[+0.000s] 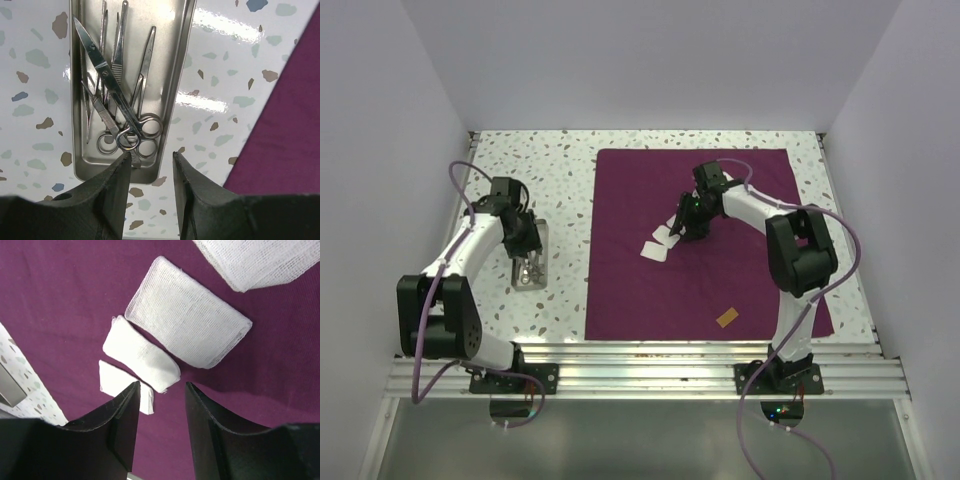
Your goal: Prepare the surgical pack
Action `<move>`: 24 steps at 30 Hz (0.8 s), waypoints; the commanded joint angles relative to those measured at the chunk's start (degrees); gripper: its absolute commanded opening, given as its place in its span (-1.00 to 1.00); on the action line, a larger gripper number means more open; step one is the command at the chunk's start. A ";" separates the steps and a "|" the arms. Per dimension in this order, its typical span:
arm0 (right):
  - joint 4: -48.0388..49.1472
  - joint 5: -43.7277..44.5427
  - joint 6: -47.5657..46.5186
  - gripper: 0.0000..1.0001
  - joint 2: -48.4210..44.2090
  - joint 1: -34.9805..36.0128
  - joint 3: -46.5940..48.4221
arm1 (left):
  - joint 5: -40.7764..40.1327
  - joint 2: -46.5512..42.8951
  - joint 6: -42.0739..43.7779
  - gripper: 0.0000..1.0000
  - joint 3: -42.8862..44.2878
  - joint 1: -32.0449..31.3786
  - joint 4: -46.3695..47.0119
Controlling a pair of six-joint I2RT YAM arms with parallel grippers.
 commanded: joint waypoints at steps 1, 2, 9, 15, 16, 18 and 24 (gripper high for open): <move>2.71 2.11 0.36 -0.11 0.85 -0.23 0.19 | 1.94 -2.51 0.00 -0.15 2.36 0.56 -1.16; 2.71 2.11 0.19 -0.11 1.20 -0.32 0.27 | 2.03 -2.77 0.09 -0.15 2.54 0.56 -1.16; 3.68 1.84 0.01 -0.15 3.84 -0.32 1.68 | 3.70 -2.25 0.09 -0.15 2.45 0.56 -0.55; 3.94 1.58 0.18 -0.32 4.37 -0.23 2.73 | 4.49 -1.28 0.53 -0.15 3.33 0.56 -0.37; 3.94 1.40 0.18 -0.36 4.19 -0.14 2.74 | 4.58 -1.11 0.53 -0.15 3.59 0.56 -0.37; 3.59 1.40 0.27 -0.49 3.49 -0.14 3.09 | 4.93 -0.84 0.62 -0.15 3.94 0.56 -0.19; 1.05 1.32 -0.34 -0.94 2.26 0.03 4.93 | 5.28 -0.14 0.80 -0.15 4.03 0.56 0.24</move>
